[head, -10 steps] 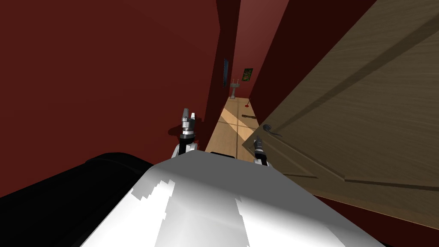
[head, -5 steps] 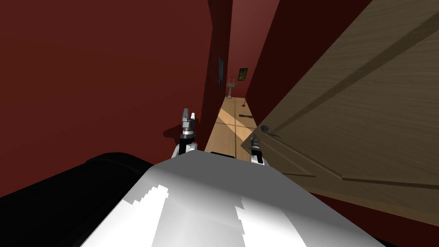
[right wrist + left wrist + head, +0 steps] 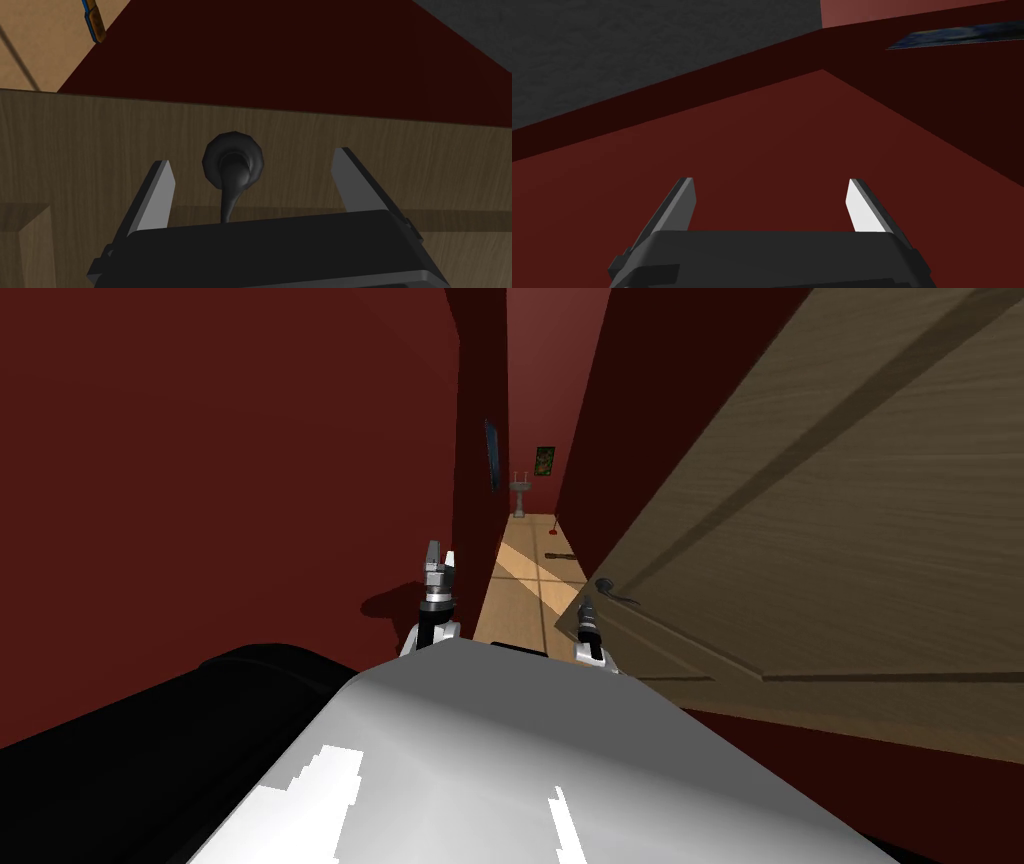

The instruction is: Pull the door open

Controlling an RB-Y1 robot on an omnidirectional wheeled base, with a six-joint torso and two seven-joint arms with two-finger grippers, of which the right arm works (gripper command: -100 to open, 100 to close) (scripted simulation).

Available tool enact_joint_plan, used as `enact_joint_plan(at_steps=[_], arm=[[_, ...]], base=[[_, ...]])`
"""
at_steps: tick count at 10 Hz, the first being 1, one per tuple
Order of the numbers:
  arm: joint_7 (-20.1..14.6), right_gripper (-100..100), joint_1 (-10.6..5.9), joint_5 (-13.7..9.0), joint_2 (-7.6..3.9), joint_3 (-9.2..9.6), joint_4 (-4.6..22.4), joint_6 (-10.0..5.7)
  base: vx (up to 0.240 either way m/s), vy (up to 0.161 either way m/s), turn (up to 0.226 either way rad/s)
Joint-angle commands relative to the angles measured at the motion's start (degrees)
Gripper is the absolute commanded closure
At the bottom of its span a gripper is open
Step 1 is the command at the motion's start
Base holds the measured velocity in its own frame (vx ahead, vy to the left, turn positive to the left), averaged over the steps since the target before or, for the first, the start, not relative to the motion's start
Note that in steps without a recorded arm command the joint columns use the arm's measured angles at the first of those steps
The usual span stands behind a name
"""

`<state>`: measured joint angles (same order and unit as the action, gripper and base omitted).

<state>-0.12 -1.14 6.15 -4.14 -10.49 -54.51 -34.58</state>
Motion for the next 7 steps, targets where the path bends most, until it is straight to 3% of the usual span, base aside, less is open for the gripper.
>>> enact_joint_plan(at_steps=[1,7], arm=[[0.41,-100,-0.76,0.36,0.97,-0.37,0.27,0.51],[1.55,-100,-2.06,1.31,4.0,-1.1,-0.01,1.74]], base=[[0.084,-0.002,-0.296],[0.068,0.025,-0.275]])
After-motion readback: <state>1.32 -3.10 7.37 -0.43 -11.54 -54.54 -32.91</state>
